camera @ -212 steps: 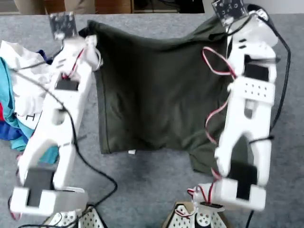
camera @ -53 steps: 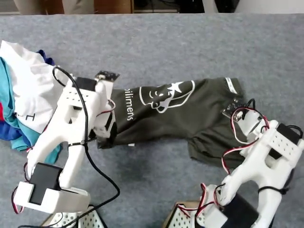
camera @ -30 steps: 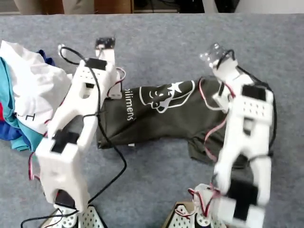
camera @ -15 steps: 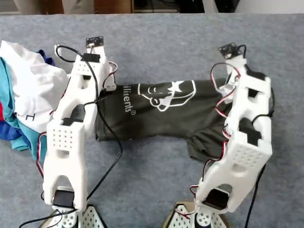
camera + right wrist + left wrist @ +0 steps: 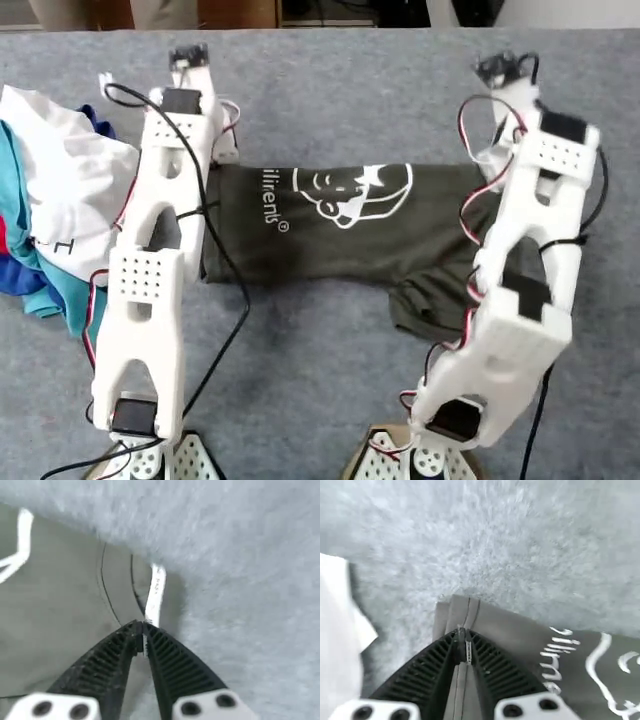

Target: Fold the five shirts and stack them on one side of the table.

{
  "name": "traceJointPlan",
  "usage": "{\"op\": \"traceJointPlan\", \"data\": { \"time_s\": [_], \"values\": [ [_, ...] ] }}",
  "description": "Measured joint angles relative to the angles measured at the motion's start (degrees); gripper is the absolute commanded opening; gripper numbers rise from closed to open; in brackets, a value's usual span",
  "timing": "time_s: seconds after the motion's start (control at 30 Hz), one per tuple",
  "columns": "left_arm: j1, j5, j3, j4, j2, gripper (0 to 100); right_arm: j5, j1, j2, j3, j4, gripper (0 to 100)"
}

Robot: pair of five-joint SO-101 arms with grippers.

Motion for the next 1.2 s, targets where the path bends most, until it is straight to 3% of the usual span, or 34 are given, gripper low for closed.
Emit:
{"op": "traceJointPlan", "data": {
  "time_s": [0.23, 0.47, 0.7, 0.9, 1.2],
  "values": [
    [-0.5, 0.0, -8.3, 6.2, 4.4, 2, -3.3, -0.3, 0.9, -0.1, -2.3, 0.4],
    [-0.9, 0.2, -9.9, 3.4, 15.0, 2, -3.8, -0.3, 13.7, -0.2, -6.4, 0.4],
    [-2.5, 0.3, -15.2, 2.7, 17.1, 2, -4.1, -0.1, 15.3, -4.0, -5.2, 0.3],
    [-3.5, 0.1, -23.3, 8.4, 15.3, 2, -3.9, -2.5, 4.5, -9.1, 4.2, 0.3],
    [-2.5, 0.1, -16.1, 9.5, -2.6, 2, 6.7, -4.7, -14.2, -5.8, 17.2, 0.3]
  ]
}}
